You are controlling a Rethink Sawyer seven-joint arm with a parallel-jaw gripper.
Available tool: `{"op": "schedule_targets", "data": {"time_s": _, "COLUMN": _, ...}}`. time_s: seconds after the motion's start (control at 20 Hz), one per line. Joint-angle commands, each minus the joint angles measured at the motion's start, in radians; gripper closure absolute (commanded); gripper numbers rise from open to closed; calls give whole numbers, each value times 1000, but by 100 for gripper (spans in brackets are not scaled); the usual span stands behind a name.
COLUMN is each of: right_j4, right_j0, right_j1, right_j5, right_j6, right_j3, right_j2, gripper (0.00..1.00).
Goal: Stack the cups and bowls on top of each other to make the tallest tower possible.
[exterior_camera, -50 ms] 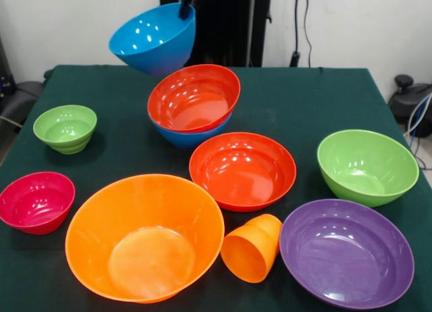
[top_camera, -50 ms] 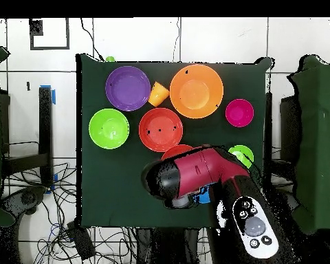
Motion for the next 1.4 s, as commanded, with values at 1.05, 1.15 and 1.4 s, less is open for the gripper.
{"op": "schedule_targets", "data": {"time_s": 1.05, "right_j4": 63, "right_j0": 85, "right_j1": 171, "right_j5": -173, "right_j6": 122, "right_j3": -150, "right_j2": -18, "gripper": 100}}
{"op": "schedule_targets", "data": {"time_s": 1.15, "right_j4": 79, "right_j0": 92, "right_j1": 186, "right_j5": -222, "right_j6": 162, "right_j3": -128, "right_j2": -28, "gripper": 100}}
{"op": "schedule_targets", "data": {"time_s": 1.4, "right_j4": 100, "right_j0": 106, "right_j1": 173, "right_j5": -297, "right_j6": 198, "right_j3": -15, "right_j2": -54, "gripper": 100}}
